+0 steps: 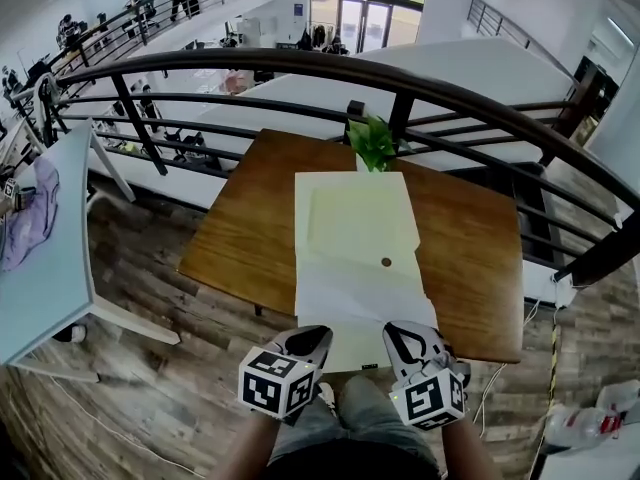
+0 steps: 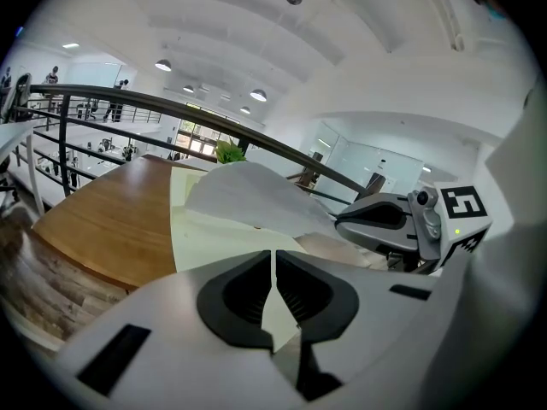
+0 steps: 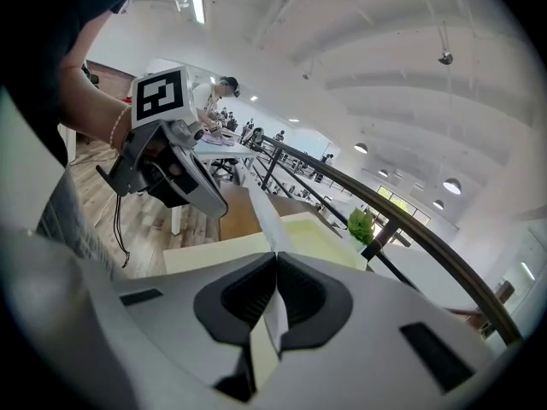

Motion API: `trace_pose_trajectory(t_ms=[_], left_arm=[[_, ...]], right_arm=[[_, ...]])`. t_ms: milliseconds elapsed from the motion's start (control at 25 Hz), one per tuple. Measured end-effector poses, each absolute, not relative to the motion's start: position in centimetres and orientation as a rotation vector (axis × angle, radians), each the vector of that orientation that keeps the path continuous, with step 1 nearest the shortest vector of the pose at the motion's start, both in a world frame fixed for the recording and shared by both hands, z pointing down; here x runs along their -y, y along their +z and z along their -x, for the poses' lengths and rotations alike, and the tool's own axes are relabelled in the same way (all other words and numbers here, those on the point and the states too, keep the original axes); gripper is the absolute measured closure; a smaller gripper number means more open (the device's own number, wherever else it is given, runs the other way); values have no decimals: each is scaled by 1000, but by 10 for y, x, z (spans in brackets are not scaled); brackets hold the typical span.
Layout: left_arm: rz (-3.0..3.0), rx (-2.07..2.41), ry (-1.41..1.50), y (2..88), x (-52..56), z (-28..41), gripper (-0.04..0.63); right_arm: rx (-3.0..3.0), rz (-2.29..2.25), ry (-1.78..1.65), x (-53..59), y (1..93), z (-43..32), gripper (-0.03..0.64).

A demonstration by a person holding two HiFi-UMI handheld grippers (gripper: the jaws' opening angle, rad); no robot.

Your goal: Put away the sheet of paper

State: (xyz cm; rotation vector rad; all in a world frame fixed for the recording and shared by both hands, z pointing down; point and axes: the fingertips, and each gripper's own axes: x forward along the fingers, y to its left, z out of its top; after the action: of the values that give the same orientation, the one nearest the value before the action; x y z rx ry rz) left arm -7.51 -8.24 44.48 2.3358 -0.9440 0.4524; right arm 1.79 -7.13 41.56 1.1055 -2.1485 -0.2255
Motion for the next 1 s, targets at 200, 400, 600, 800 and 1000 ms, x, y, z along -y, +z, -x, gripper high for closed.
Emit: trace_pose_trajectory(t_ms=[200,400,600,800,1000], left_arm=[[-2291,927,410,451,84,78,565],[-2283,917,408,456,91,75,565],[-2247,926,427,467,95,73,565],[-2218,935,437,473,98,69,565],[-2182,948,445,481,104,65,565]], right_arm=[[2138,-1106,-252,79,413,-16,588],[2122,-1074,-273,85,420,-17,588],[2117,-1038,-289,90,428,-22,588],[2077,-957,-385,97,436,-24,588],[2086,-923,-393,109,443,-26,588]])
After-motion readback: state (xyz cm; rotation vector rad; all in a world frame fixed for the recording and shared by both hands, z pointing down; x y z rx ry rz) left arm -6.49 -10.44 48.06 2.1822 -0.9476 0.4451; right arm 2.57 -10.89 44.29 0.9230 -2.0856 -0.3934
